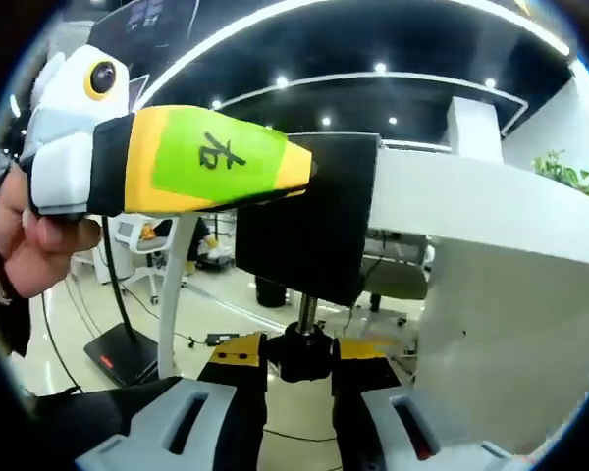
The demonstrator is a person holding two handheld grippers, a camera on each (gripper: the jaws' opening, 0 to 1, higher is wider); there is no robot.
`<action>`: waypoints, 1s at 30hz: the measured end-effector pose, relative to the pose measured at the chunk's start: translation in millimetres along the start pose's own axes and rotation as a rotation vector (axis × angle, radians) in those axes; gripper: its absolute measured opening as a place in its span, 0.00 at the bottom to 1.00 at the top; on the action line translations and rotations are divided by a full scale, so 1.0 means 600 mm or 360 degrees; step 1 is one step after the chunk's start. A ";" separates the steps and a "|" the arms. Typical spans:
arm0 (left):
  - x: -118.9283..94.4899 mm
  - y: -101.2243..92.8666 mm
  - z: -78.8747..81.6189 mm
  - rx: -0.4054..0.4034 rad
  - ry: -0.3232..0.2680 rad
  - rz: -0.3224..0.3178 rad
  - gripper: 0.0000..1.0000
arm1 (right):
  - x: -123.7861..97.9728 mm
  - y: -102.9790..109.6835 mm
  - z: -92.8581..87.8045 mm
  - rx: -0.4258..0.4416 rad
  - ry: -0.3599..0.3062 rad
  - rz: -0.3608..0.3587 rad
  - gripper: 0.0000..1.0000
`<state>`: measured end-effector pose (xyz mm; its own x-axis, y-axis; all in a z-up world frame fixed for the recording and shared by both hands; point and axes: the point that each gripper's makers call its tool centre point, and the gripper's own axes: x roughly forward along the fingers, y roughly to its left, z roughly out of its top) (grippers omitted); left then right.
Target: Clamp the fixed fixture on the desktop, loosen the retaining clip, secure it to the edge of the desk, and tighten the retaining clip.
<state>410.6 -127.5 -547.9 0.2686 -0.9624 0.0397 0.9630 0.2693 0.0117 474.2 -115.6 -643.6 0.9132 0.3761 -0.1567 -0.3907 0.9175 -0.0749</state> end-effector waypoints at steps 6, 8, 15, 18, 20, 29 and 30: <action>0.002 -0.004 -0.002 0.0010 0.0018 -0.0004 0.02 | -0.009 0.000 -0.005 -0.0128 0.0023 0.0345 0.22; 0.002 -0.005 -0.001 0.0004 0.0016 -0.0003 0.02 | -0.015 0.007 -0.004 -0.0107 0.0010 0.0475 0.22; 0.003 -0.010 -0.002 0.0019 0.0037 0.0009 0.02 | -0.014 0.013 -0.004 -0.0156 -0.0006 0.0561 0.22; 0.003 -0.011 -0.001 0.0022 0.0044 0.0015 0.02 | -0.011 0.011 -0.005 -0.0103 -0.0034 0.0581 0.22; 0.003 -0.012 0.000 0.0023 0.0046 0.0017 0.02 | -0.011 0.014 -0.004 -0.0105 -0.0049 0.0613 0.22; 0.003 -0.019 -0.001 0.0024 0.0050 0.0010 0.02 | -0.009 0.014 -0.007 -0.0095 -0.0022 0.0593 0.23; 0.003 -0.019 -0.001 0.0026 0.0050 0.0011 0.02 | -0.010 0.014 -0.007 -0.0097 -0.0022 0.0582 0.23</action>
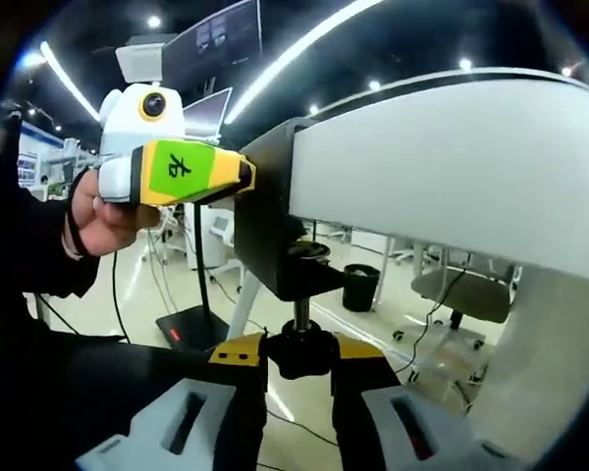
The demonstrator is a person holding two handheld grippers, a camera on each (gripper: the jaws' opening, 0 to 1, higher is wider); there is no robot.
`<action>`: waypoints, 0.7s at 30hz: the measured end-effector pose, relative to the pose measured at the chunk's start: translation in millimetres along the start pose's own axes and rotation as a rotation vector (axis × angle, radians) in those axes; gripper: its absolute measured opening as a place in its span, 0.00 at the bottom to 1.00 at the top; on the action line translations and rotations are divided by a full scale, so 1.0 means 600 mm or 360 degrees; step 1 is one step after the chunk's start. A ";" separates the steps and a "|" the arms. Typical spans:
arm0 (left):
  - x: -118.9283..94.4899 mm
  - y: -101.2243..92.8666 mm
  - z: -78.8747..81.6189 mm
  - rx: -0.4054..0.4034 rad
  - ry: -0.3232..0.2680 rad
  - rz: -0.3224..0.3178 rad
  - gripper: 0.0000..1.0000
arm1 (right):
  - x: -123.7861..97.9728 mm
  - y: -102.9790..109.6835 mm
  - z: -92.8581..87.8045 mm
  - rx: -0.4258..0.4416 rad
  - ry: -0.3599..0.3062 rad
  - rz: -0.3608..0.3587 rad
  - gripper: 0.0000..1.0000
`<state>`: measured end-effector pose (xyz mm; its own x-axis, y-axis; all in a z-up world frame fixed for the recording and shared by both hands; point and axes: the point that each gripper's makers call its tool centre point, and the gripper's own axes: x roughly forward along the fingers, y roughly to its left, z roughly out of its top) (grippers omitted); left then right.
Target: Clamp the fixed fixture on the desktop, loosen the retaining clip, secure it to the edge of the desk, and tighten the retaining clip.
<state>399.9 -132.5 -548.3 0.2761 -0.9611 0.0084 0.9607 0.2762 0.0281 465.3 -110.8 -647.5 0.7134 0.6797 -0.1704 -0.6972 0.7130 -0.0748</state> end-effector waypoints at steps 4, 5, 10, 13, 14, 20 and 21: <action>-0.002 0.006 0.003 -0.0008 -0.0020 0.0003 0.02 | -0.009 -0.012 -0.003 -0.0193 0.0028 -0.0254 0.35; -0.002 0.006 0.003 -0.0009 -0.0023 0.0004 0.02 | -0.013 -0.011 -0.002 -0.0198 0.0026 -0.0302 0.45; -0.003 0.011 0.004 -0.0014 -0.0035 0.0001 0.02 | -0.038 -0.019 0.009 -0.0095 -0.0012 -0.0698 0.58; -0.003 0.011 0.004 -0.0017 -0.0039 -0.0001 0.02 | -0.040 -0.018 0.004 0.0070 -0.0024 -0.0803 0.55; -0.003 0.011 0.004 -0.0020 -0.0041 -0.0001 0.02 | -0.038 -0.020 -0.004 0.0125 -0.0004 -0.0877 0.53; -0.004 0.012 0.004 -0.0025 -0.0050 0.0007 0.02 | -0.013 -0.018 -0.005 0.0156 0.0037 -0.1015 0.36; -0.003 0.012 0.004 -0.0032 -0.0056 0.0005 0.02 | -0.014 -0.017 0.000 0.0154 0.0022 -0.1026 0.33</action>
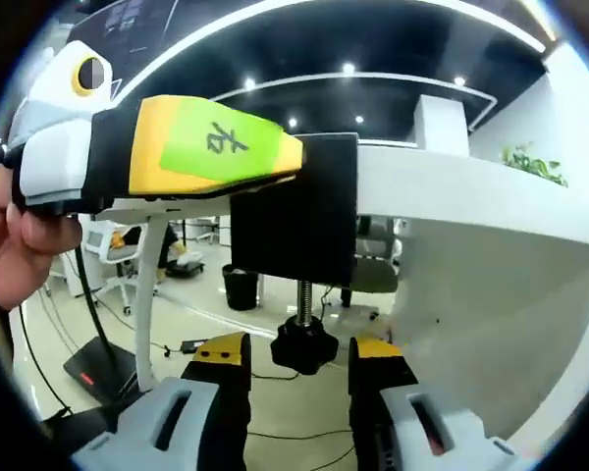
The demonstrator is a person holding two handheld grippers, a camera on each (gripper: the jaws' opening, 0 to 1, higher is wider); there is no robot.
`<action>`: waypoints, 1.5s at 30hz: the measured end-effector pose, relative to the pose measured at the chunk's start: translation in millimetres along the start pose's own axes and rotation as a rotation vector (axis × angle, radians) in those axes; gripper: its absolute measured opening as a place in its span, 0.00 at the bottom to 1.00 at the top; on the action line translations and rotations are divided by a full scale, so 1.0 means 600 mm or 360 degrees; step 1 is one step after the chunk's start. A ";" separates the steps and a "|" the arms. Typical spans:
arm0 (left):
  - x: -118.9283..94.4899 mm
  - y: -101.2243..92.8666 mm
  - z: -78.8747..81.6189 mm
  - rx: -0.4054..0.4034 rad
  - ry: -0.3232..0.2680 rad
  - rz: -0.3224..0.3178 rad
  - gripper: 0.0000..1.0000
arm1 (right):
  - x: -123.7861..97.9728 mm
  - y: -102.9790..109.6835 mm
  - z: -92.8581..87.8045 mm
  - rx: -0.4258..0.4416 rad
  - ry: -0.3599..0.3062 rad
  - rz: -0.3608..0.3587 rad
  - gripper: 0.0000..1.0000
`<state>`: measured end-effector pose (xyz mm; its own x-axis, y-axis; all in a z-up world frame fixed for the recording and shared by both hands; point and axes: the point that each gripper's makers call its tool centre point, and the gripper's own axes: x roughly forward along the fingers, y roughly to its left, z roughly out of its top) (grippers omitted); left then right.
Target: Clamp the fixed fixture on the desktop, loosen the retaining clip, secure it to the edge of the desk, and tighten the retaining clip.
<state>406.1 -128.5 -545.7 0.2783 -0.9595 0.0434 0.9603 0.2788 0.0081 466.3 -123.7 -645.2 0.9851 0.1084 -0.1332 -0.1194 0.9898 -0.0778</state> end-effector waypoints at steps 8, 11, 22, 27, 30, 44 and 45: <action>0.001 0.000 0.001 0.0003 -0.0012 -0.0012 0.02 | 0.004 -0.007 0.002 -0.0037 0.0000 0.0098 0.23; 0.001 0.001 0.003 0.0016 -0.0001 -0.0016 0.02 | 0.009 0.001 0.004 -0.0028 -0.0019 0.0344 0.23; 0.004 0.002 -0.001 0.0026 0.0033 -0.0006 0.02 | -0.001 0.009 0.006 -0.0307 -0.0060 0.1030 0.23; 0.006 0.003 -0.001 0.0042 0.0061 -0.0001 0.02 | 0.001 0.014 0.006 -0.0377 -0.0052 0.1162 0.23; 0.006 0.004 -0.002 0.0048 0.0078 0.0000 0.02 | -0.003 0.018 0.005 -0.0407 -0.0069 0.1177 0.23; 0.002 0.015 -0.010 0.0052 0.0131 0.0052 0.02 | 0.002 -0.013 0.001 -0.0141 -0.0024 0.0573 0.42; 0.001 0.016 -0.010 0.0053 0.0128 0.0053 0.02 | 0.004 -0.021 0.001 -0.0124 -0.0031 0.0517 0.44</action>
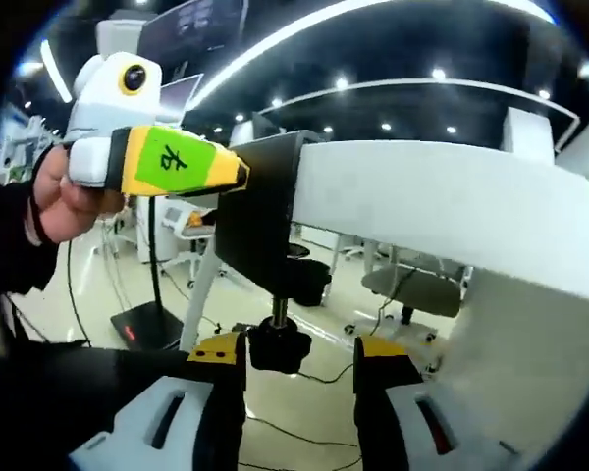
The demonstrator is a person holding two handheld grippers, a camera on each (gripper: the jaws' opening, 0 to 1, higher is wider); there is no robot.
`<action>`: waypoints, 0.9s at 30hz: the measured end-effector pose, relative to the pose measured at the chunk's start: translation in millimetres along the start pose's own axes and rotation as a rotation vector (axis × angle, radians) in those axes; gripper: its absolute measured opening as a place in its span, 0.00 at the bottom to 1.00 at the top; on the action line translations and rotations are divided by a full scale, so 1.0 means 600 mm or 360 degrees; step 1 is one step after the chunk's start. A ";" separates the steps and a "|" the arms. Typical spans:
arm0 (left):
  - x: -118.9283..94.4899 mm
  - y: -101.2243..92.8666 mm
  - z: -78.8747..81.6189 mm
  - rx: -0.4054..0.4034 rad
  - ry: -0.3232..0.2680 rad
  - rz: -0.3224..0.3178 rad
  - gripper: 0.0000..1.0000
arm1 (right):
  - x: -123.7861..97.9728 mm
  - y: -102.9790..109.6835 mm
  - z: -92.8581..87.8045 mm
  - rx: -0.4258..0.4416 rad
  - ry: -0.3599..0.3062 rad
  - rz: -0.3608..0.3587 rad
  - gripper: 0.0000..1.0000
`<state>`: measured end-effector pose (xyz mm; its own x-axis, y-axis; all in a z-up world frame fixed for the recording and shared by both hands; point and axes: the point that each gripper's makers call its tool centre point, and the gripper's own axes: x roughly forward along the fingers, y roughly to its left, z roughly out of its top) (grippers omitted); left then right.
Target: Clamp the fixed fixture on the desktop, loosen the retaining clip, secure it to the edge of the desk, and tighten the retaining clip.
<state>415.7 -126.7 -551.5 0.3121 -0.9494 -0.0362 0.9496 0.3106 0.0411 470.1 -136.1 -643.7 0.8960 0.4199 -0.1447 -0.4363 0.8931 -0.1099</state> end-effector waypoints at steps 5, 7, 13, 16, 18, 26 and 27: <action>-0.002 0.005 0.000 -0.0029 -0.0029 -0.0007 0.02 | 0.007 -0.008 -0.002 0.0088 0.0000 -0.0256 0.51; -0.003 0.006 0.000 -0.0038 -0.0036 -0.0009 0.02 | 0.012 -0.006 -0.003 0.0120 0.0019 -0.0313 0.40; -0.003 0.006 0.001 -0.0041 -0.0047 -0.0020 0.02 | 0.023 0.010 0.014 0.0075 -0.0014 -0.0347 0.25; -0.004 0.006 0.001 -0.0049 -0.0051 -0.0025 0.02 | 0.020 0.008 0.012 0.0122 -0.0010 -0.0350 0.24; -0.004 0.006 0.002 -0.0039 -0.0059 -0.0024 0.02 | 0.020 0.007 0.012 0.0119 -0.0007 -0.0344 0.24; -0.005 0.007 0.005 -0.0058 -0.0080 -0.0044 0.02 | 0.018 0.021 0.015 -0.0068 -0.0023 -0.0004 0.23; -0.005 0.007 0.005 -0.0057 -0.0077 -0.0045 0.02 | 0.018 0.021 0.015 -0.0067 -0.0018 0.0043 0.23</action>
<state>418.6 -122.7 -548.2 0.2845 -0.9586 0.0116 0.9586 0.2846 0.0047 474.8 -119.2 -637.9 0.8846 0.4458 -0.1367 -0.4632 0.8739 -0.1472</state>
